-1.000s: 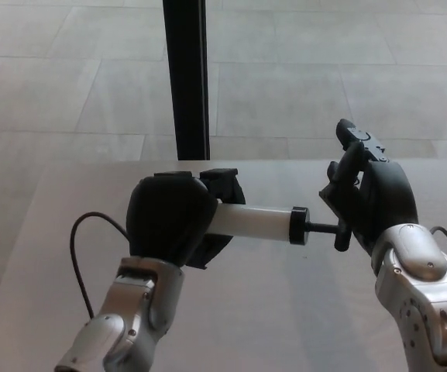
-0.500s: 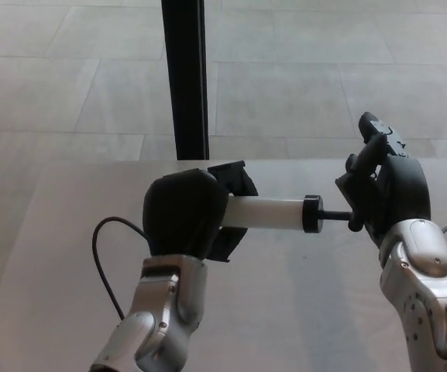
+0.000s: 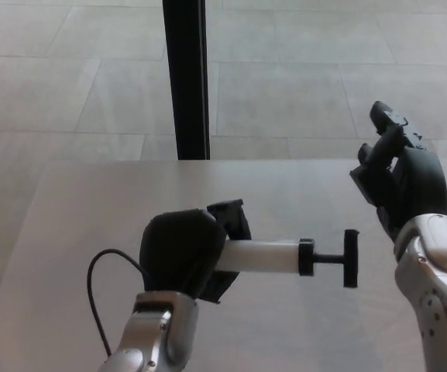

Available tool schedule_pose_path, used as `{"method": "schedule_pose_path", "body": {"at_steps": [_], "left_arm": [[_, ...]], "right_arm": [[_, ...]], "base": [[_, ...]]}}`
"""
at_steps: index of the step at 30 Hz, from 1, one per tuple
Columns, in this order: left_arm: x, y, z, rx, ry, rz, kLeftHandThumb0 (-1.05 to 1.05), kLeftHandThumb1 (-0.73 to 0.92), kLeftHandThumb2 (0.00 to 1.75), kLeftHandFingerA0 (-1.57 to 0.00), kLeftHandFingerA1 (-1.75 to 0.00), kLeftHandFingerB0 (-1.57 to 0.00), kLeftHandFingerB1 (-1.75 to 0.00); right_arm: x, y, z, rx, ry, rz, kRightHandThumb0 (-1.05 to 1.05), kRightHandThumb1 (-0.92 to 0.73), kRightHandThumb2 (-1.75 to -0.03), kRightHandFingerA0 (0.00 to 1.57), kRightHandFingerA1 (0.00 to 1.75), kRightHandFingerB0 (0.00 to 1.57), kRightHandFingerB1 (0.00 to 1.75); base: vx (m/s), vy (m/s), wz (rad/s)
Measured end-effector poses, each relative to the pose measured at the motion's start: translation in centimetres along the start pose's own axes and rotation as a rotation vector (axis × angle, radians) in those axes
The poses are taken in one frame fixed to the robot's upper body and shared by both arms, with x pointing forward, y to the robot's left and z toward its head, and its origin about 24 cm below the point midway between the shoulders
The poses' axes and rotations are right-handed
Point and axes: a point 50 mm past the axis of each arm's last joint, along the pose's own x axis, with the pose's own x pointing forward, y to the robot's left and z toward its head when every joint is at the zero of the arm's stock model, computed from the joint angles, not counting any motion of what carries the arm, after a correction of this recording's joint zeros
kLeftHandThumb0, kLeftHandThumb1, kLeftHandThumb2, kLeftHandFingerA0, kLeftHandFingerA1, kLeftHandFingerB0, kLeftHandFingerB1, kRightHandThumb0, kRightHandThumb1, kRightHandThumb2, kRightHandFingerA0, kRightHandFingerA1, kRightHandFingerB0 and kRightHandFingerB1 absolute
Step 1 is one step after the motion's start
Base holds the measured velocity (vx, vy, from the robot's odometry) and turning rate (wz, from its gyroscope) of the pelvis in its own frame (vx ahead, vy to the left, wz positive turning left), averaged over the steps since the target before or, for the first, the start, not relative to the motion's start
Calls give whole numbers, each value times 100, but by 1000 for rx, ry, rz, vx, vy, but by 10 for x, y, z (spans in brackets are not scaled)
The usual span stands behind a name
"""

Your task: The robot uses its left hand to lift the air pump kept on the middle of the desk and use the right hand to compress the handle

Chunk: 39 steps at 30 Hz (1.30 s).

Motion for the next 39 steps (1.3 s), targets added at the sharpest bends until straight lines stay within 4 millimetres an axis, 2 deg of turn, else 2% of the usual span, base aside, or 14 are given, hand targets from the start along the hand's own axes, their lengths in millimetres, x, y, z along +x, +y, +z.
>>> {"method": "schedule_pose_path", "body": {"at_steps": [2,3,4,5,10,11,16,17,18,22,34,35,36,39], "left_arm": [[-5,-4,-6,29,7,-47,-22,45,115,-127,-140,-102,-123],[-6,-5,-8,40,9,-64,-19,51,113,-93,-170,-82,-141],[-7,-6,-9,51,9,-84,-22,54,109,-91,-160,-86,-118],[-7,-7,-9,57,8,-99,-23,56,107,-92,-152,-89,-111],[-9,-13,-7,75,7,-182,-28,65,100,-87,-161,-79,-116],[-10,-15,-7,79,8,-197,-27,64,98,-85,-159,-79,-111],[-11,-21,-5,100,15,-283,-25,62,90,-80,-159,-70,-110],[-11,-21,-5,102,16,-291,-43,57,61,-66,-151,-36,-81],[-11,-22,-4,109,17,-306,-52,53,56,-38,-103,-28,-57],[-3,-17,1,124,4,-321,-83,46,88,0,-12,0,0],[3,-16,-1,121,37,-478,-88,50,89,0,-15,0,0],[4,-14,-2,111,43,-487,-88,49,92,0,-17,-1,-3],[4,-12,-4,94,52,-494,-83,49,92,-3,-30,-11,-14],[7,-2,-11,16,91,-489,-76,47,88,-2,-32,-8,-20]], "right_arm": [[1,-8,2,-11,-7,-21,-93,-92,-91,0,26,12,28],[1,-11,3,-15,-9,-27,-95,-91,-92,1,27,13,28],[1,-13,3,-17,-10,-31,-88,-92,-90,0,30,14,31],[1,-13,4,-17,-11,-33,-83,-84,-124,3,32,11,35],[1,-14,3,-16,-10,-35,-83,-83,-122,4,41,11,42],[1,-14,3,-16,-10,-35,-91,-92,-87,6,40,18,38],[1,-14,3,-18,-9,-31,-90,-92,-85,8,43,21,38],[1,-13,3,-18,-9,-31,-89,-92,-84,10,44,21,38],[1,-13,3,-19,-8,-31,-89,-92,-84,9,44,21,38],[1,-13,3,-20,-7,-28,-91,-92,-83,8,44,20,38],[1,-12,3,-20,-6,-19,-91,-91,-84,6,42,19,37],[1,-12,3,-20,-5,-18,-83,-81,-117,5,49,15,47],[1,-12,3,-20,-5,-18,-90,-92,-79,7,45,20,35],[1,-13,3,-19,-3,-16,-89,-92,-80,6,44,19,35]], "base": [[0,0,0],[0,0,0],[0,0,0],[0,0,0],[0,0,0],[0,0,0],[0,0,0],[0,0,0],[0,0,0],[0,0,0],[0,0,0],[0,0,0],[0,0,0],[0,0,0]]}}
